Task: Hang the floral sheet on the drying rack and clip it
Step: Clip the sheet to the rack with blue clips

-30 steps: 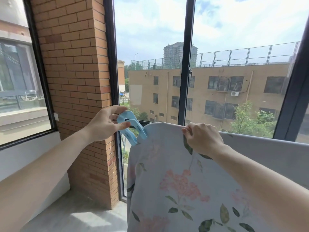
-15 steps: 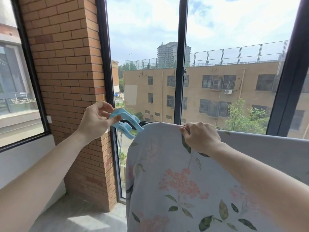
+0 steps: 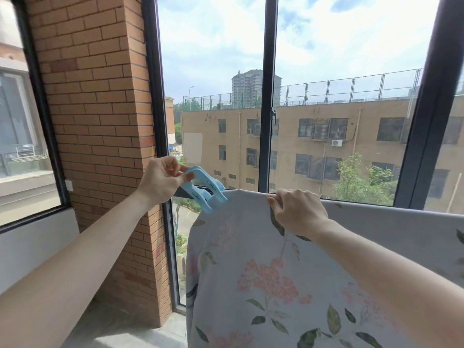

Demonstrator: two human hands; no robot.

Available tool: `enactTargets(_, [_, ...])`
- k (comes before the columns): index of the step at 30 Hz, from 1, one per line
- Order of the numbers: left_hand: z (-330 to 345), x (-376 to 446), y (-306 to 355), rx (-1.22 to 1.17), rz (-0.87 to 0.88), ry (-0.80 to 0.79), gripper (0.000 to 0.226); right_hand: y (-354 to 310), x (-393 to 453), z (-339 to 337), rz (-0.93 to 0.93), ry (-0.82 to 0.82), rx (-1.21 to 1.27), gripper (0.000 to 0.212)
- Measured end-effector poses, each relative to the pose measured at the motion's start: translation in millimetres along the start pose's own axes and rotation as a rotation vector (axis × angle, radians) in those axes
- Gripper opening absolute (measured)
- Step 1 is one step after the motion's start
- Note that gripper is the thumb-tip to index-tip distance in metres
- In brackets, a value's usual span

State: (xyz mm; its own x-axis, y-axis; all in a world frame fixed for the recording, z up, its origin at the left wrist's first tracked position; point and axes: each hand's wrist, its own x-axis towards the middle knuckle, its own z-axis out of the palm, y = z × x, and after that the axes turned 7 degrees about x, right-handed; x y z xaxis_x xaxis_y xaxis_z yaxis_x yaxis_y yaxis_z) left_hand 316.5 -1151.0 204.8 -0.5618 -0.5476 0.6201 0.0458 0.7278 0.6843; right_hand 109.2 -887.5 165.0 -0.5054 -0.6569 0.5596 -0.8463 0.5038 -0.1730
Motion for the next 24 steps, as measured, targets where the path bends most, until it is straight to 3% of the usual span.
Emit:
enactTargets(8, [17,4,-15,-0.052,-0.089,-0.039,0.046,2,2,2,0.014,-0.001,0.009,0.039])
enactTargets(24, [11,-3,-28,-0.081,-0.171,-0.167,0.033,8,1,0,0.008,-0.015,-0.002,0.039])
